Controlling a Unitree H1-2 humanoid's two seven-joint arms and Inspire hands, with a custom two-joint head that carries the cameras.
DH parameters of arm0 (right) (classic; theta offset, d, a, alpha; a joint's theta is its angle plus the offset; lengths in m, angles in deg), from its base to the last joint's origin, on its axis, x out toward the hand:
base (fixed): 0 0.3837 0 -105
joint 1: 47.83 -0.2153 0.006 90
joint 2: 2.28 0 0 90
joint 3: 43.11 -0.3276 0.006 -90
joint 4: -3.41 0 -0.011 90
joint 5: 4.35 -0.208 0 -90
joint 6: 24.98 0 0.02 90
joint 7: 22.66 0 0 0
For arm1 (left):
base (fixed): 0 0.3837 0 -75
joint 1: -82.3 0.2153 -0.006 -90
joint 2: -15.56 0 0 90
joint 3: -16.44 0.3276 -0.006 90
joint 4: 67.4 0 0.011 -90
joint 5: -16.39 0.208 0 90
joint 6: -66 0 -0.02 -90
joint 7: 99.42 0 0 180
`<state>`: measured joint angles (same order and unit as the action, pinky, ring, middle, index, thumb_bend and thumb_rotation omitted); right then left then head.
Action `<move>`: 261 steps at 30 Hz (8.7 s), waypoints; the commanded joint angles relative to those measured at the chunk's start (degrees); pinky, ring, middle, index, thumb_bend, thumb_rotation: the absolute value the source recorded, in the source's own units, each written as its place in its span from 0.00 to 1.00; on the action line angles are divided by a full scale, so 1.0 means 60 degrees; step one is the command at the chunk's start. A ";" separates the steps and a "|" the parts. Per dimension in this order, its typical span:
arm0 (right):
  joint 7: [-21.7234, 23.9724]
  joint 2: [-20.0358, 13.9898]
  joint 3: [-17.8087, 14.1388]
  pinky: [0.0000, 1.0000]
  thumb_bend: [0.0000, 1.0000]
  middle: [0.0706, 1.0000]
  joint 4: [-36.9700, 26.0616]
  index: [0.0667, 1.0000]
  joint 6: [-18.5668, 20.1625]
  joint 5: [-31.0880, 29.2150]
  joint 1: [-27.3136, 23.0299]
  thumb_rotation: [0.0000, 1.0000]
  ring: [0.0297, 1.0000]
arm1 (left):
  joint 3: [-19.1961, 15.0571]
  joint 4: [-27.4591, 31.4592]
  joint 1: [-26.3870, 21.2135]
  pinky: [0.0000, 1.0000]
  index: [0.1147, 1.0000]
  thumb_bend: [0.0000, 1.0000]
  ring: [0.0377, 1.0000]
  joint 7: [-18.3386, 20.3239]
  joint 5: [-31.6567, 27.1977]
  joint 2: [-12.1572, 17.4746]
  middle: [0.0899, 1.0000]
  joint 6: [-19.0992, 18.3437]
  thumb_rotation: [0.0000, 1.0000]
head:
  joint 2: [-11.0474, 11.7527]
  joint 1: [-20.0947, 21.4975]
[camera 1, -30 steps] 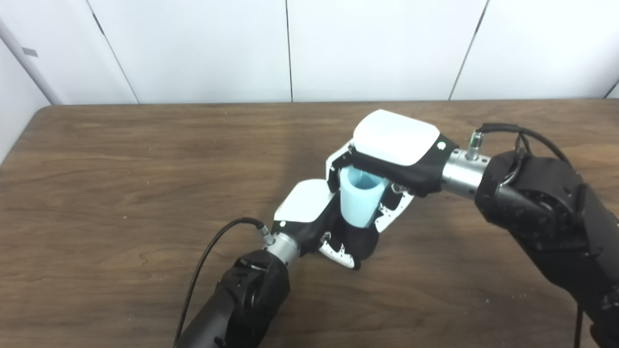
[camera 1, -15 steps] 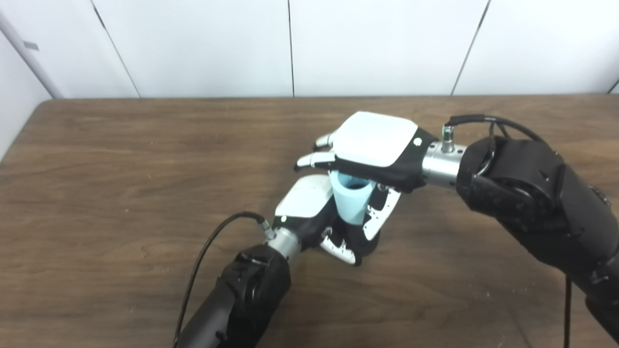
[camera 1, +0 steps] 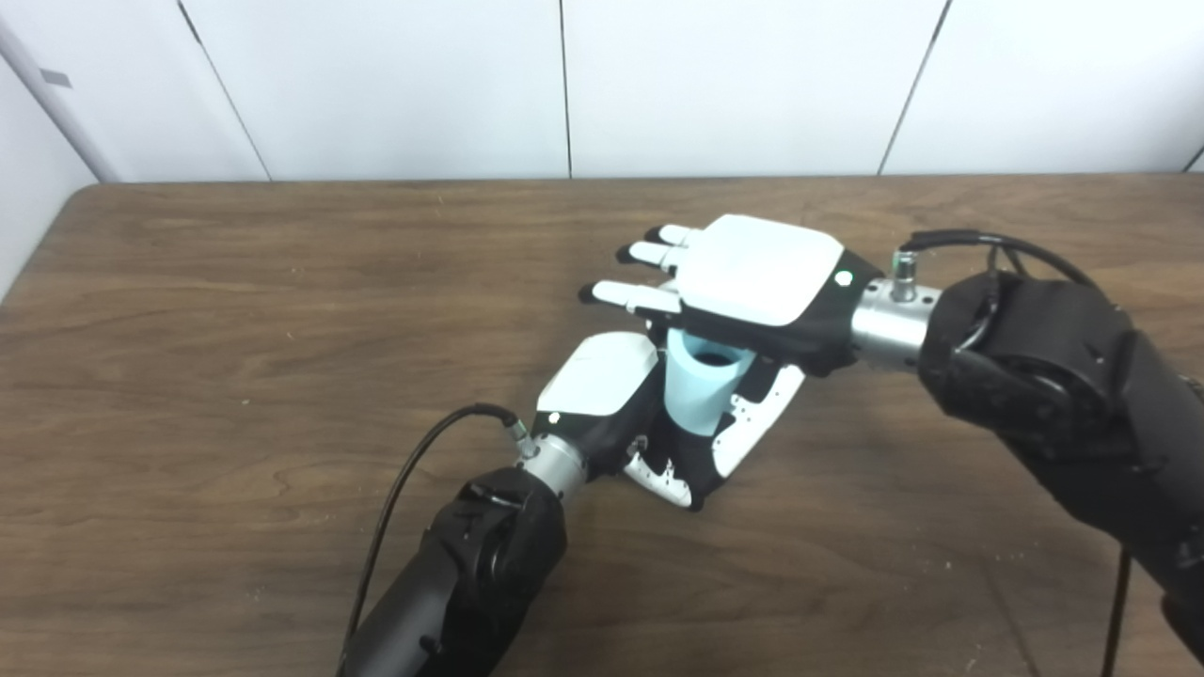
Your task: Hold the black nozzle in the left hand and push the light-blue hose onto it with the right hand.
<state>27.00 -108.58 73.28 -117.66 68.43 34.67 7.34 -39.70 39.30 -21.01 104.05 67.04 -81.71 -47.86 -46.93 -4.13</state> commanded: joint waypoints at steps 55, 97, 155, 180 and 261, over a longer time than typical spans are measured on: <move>-0.1214 -0.0901 -0.3176 1.00 0.61 1.00 -0.2561 1.00 0.0030 -0.2607 0.3587 1.00 1.00 | -0.0037 -0.0567 0.0632 0.59 0.39 0.51 0.61 0.1655 -0.0408 -0.0004 0.51 -0.0489 0.00 | 0.0029 0.0000; -0.1773 0.0212 -0.3121 1.00 0.60 1.00 -0.2060 0.99 -0.1077 -0.1637 0.3299 1.00 1.00 | 0.0105 -0.0667 0.0517 0.61 0.39 0.51 0.62 0.1801 -0.0547 0.0123 0.51 -0.0490 0.00 | 0.0046 0.0041; -0.1705 -0.0004 -0.3134 1.00 0.59 1.00 -0.1880 0.99 -0.1016 -0.1713 0.3433 1.00 1.00 | 0.0020 -0.0607 0.0477 0.61 0.38 0.51 0.62 0.2099 -0.0435 0.0050 0.51 -0.0501 0.00 | -0.0032 0.0007; -0.1686 -0.0150 -0.2870 1.00 0.61 1.00 -0.1607 0.99 -0.1206 -0.1754 0.3867 1.00 1.00 | -0.0028 -0.0593 0.0495 0.62 0.38 0.51 0.63 0.2123 -0.0406 -0.0016 0.51 -0.0495 0.00 | -0.0059 0.0039; -0.2550 0.0410 -0.3374 1.00 0.53 0.98 -0.2031 0.95 0.0278 -0.1534 0.3538 0.96 1.00 | -0.0375 -0.0299 0.0339 0.61 0.69 0.82 0.69 0.1441 -0.0901 0.0151 0.73 -0.0064 0.01 | -0.0117 0.0088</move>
<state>12.37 -105.93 53.75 -128.37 69.98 25.45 29.41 -42.98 39.90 -22.04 108.95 64.40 -81.81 -47.63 -47.55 -3.52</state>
